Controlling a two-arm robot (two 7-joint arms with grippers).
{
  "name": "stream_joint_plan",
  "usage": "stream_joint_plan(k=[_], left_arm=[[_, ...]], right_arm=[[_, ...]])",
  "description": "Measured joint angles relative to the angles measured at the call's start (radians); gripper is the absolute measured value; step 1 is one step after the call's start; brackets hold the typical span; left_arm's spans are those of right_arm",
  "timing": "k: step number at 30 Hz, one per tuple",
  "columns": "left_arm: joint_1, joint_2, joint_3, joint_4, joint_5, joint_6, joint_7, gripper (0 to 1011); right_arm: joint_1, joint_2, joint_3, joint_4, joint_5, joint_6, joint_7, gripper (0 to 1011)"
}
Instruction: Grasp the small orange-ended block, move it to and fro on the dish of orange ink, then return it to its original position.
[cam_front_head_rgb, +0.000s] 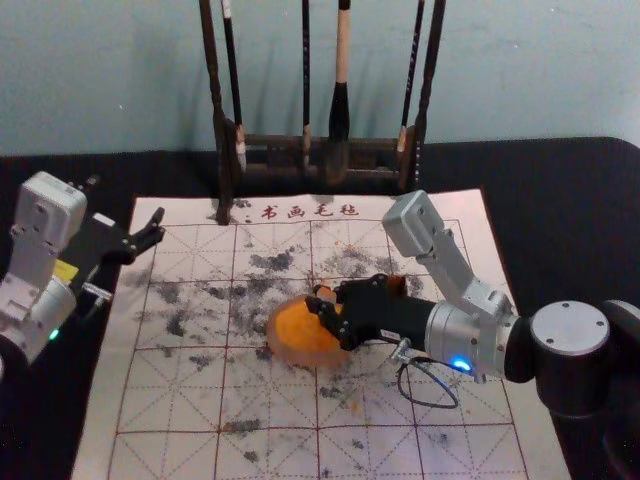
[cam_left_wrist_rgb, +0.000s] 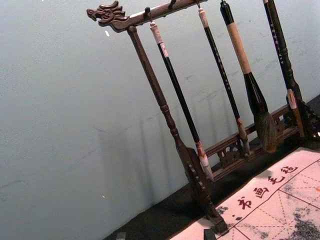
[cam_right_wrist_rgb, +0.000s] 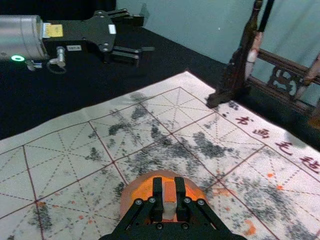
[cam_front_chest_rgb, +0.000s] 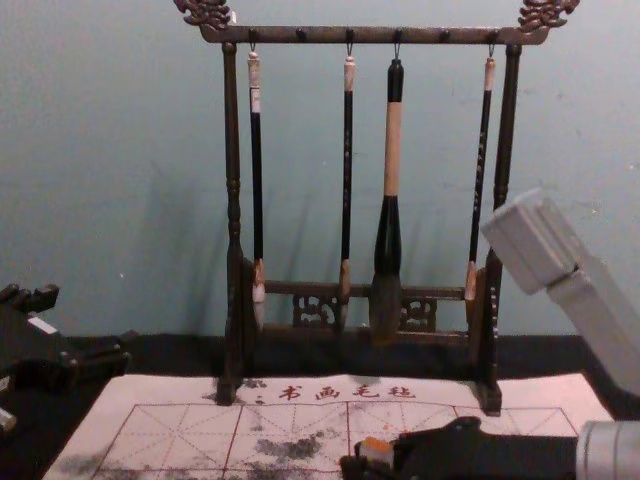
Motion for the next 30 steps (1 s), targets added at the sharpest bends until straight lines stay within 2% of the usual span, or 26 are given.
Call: stream_joint_plan(k=[7,17,30], left_arm=[[0.0,0.0,0.0,0.0,0.0,0.0,0.0,1001],[0.0,0.0,0.0,0.0,0.0,0.0,0.0,1001],[0.0,0.0,0.0,0.0,0.0,0.0,0.0,1001]], right_arm=[[0.01,-0.013,-0.017,0.004,0.001,0.003,0.005,111],[0.048,-0.048,-0.045,0.048,-0.006,-0.005,0.011,111],[0.093,-0.077,-0.038,0.109,-0.019,-0.025,-0.005,110]])
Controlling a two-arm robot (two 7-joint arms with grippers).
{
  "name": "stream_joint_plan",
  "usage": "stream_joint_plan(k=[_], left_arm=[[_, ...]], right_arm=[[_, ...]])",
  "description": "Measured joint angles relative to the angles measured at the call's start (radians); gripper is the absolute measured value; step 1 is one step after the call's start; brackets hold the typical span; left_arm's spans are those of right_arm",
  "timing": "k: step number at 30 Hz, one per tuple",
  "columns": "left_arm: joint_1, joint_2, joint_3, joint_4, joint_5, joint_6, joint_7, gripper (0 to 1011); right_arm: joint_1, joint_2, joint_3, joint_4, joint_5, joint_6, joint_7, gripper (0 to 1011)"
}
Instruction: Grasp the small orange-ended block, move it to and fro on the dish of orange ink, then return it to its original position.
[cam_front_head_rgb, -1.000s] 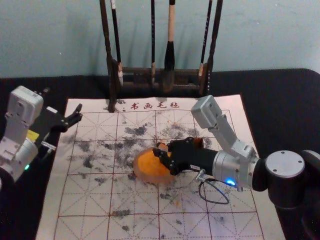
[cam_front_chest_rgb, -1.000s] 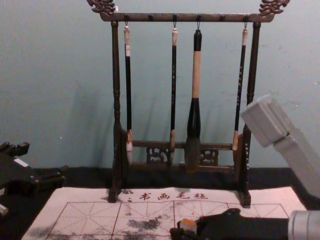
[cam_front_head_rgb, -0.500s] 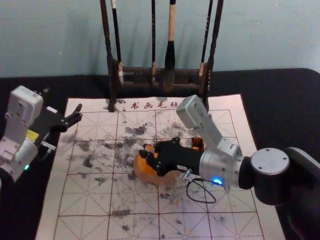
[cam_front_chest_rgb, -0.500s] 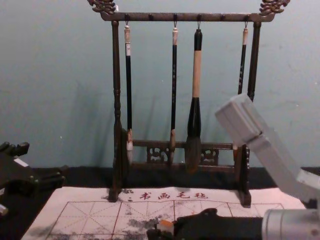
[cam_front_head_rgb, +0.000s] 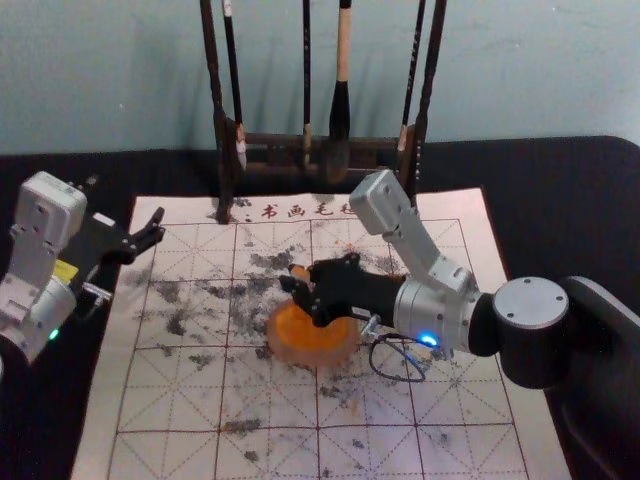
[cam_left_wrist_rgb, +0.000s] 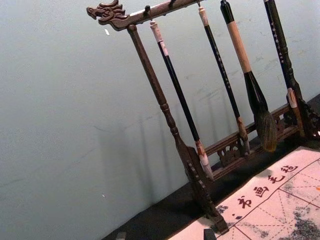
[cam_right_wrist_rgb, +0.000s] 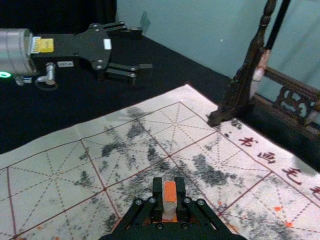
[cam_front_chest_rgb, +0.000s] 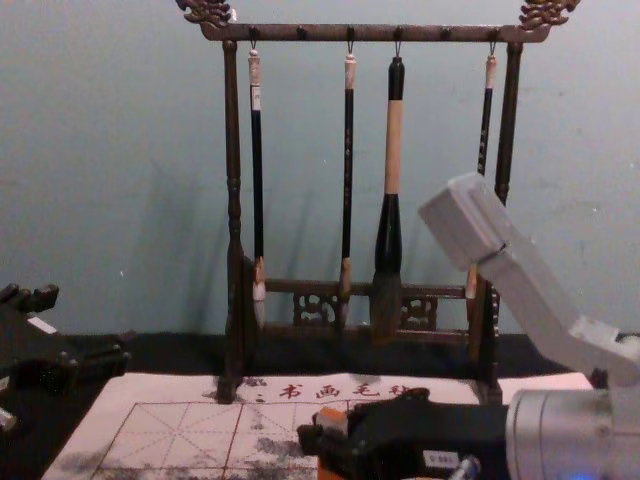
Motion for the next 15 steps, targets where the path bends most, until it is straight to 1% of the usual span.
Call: stream_joint_plan(k=[5,15], left_arm=[[0.0,0.0,0.0,0.0,0.0,0.0,0.0,1001],[0.0,0.0,0.0,0.0,0.0,0.0,0.0,1001]], right_arm=[[0.006,-0.002,0.012,0.01,-0.001,-0.003,-0.007,111],[0.001,0.001,0.022,0.01,-0.001,-0.004,-0.01,110]])
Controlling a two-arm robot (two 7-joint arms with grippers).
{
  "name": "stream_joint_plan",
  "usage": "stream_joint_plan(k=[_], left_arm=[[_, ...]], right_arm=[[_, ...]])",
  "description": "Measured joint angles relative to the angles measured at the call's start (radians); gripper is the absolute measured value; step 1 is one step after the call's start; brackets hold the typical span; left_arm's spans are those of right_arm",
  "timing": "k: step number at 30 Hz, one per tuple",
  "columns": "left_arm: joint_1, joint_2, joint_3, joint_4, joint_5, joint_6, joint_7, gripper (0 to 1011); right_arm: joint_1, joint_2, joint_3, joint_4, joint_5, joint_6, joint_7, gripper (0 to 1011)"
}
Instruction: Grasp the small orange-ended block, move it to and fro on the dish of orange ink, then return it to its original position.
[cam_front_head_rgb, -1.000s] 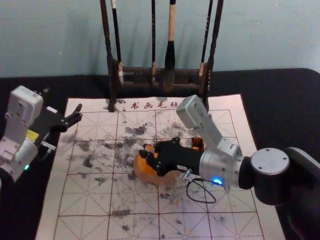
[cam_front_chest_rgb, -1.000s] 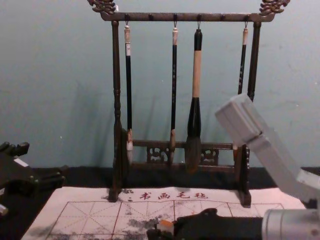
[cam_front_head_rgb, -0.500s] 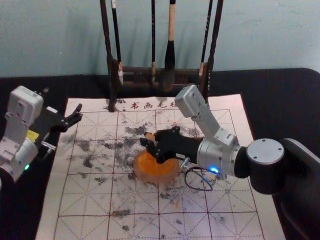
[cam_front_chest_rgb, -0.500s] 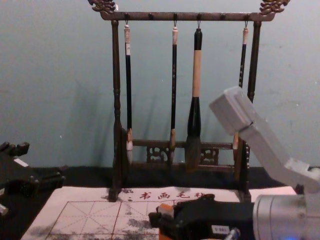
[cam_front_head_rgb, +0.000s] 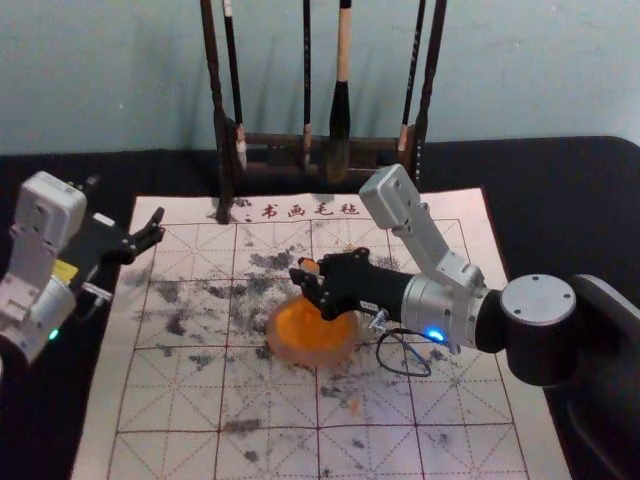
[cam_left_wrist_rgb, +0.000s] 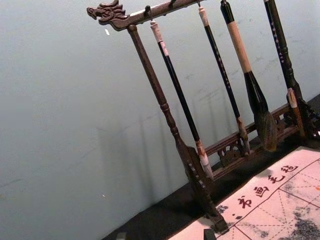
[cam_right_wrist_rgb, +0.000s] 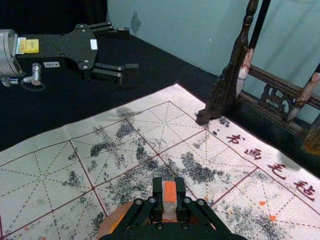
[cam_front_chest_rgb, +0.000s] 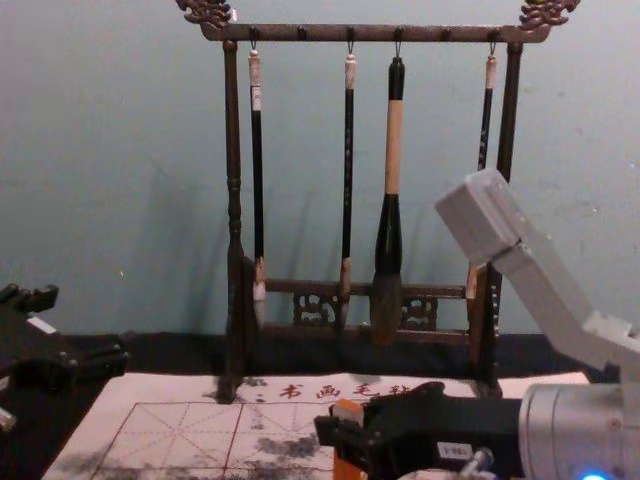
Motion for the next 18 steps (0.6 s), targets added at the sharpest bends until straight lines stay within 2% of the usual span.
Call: stream_joint_plan(k=[13,18], left_arm=[[0.0,0.0,0.0,0.0,0.0,0.0,0.0,1001],[0.0,0.0,0.0,0.0,0.0,0.0,0.0,1001]], right_arm=[[-0.007,0.0,0.004,-0.01,0.001,0.003,-0.002,111],[-0.019,0.005,0.016,-0.033,0.01,0.004,-0.008,111]])
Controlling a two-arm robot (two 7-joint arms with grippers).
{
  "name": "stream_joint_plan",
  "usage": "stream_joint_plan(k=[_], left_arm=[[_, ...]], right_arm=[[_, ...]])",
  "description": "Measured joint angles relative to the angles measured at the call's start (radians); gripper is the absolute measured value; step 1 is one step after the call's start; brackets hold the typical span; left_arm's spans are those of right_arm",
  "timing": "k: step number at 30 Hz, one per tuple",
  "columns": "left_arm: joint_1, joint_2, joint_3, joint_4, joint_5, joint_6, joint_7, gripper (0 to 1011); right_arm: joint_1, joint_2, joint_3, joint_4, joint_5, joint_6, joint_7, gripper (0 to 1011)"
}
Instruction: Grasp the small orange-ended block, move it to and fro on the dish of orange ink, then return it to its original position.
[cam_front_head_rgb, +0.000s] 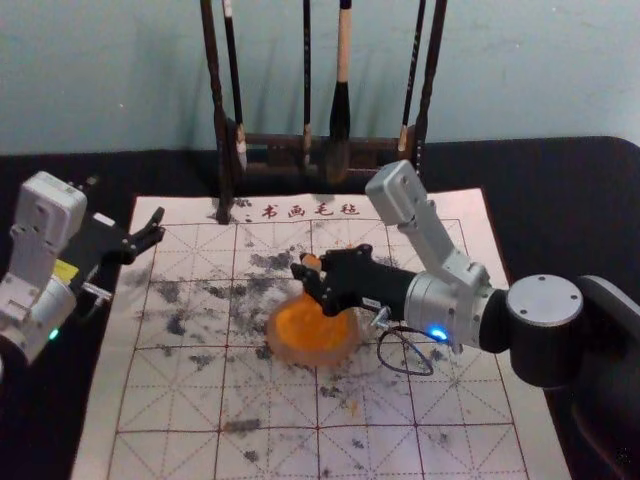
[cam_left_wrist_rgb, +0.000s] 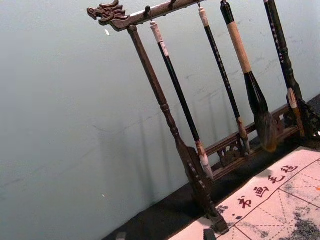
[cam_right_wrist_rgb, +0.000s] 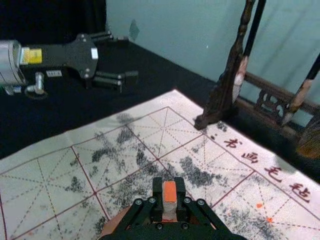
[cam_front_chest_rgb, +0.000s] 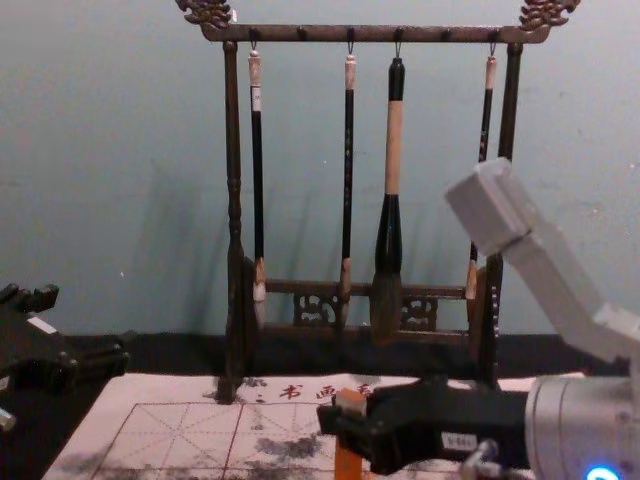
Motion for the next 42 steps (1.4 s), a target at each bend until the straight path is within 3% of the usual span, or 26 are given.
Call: stream_joint_plan(k=[6,15,24,30,42], left_arm=[[0.0,0.0,0.0,0.0,0.0,0.0,0.0,1001],[0.0,0.0,0.0,0.0,0.0,0.0,0.0,1001],[0.0,0.0,0.0,0.0,0.0,0.0,0.0,1001],[0.0,0.0,0.0,0.0,0.0,0.0,0.0,1001],[0.0,0.0,0.0,0.0,0.0,0.0,0.0,1001]], right_arm=[[-0.021,0.014,0.03,-0.056,0.024,-0.001,-0.013,111],[-0.082,0.062,0.106,-0.204,0.077,-0.012,-0.054,111],[-0.209,0.106,0.195,-0.333,0.111,0.021,-0.166,111],[-0.264,0.114,0.219,-0.357,0.102,0.036,-0.204,111],[-0.307,0.116,0.226,-0.345,0.058,0.034,-0.205,110]])
